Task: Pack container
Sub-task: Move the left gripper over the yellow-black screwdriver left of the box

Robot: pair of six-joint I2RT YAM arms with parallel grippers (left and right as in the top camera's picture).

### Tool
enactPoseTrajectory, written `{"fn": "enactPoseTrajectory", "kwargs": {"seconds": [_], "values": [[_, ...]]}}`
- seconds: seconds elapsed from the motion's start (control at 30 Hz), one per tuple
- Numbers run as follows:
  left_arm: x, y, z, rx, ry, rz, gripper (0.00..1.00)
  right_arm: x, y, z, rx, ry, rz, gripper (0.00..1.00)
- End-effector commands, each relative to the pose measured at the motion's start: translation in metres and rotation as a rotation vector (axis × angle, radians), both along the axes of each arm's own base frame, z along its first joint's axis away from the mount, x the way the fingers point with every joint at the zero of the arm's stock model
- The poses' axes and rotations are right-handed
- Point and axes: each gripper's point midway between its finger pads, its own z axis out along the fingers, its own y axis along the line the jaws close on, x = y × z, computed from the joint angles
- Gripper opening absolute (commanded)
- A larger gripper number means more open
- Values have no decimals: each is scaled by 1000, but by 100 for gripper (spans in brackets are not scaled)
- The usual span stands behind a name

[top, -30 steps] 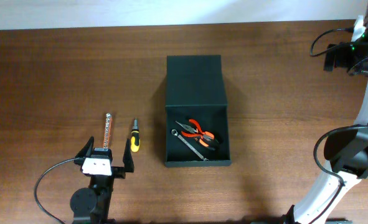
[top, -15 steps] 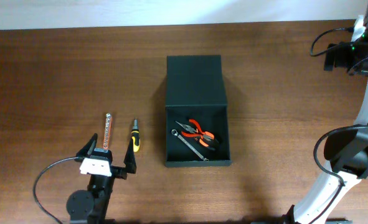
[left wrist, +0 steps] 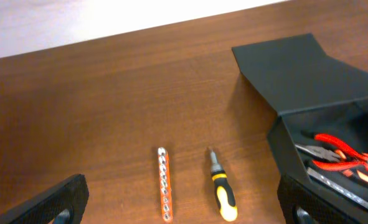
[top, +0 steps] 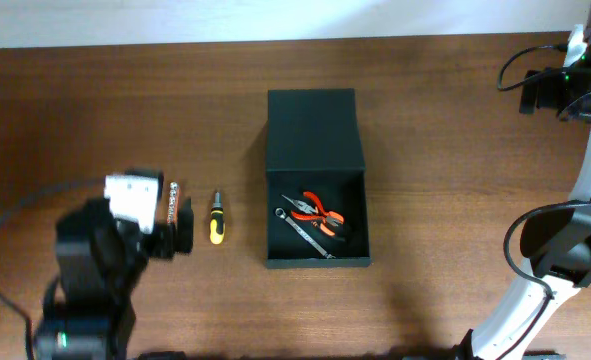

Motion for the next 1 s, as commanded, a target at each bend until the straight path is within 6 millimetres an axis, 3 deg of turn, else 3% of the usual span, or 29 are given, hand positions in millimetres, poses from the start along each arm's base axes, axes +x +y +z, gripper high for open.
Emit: {"fn": "enactPoseTrajectory", "kwargs": {"seconds": [0.0,0.07,0.23,0.37,0.6,0.73,0.9,0.97], "values": [[18,-6,3,9,33,-58,99,0,-1,-1,4,-2,-13,99],[26,-10,-5,39,69,-112,99,0,-1,-1,4,-2,-13,99],[45,-10,-50,12,322,-108,99,0,-1,-1,4,-2,-13,99],[52,-10,-86,-8,545,-108,99,0,-1,-1,4,-2,-13,99],[60,-11,-143,-85,753,-28,99,0,-1,-1,4,-2,-13,99],[60,-11,-159,-142,814,61,99,0,-1,-1,4,-2,-13,99],[55,-2,-163,-224,846,302,99,1,-1,-1,4,-2,-12,99],[53,-8,-163,-270,858,356,99,0,-1,-1,4,-2,-13,99]]}}
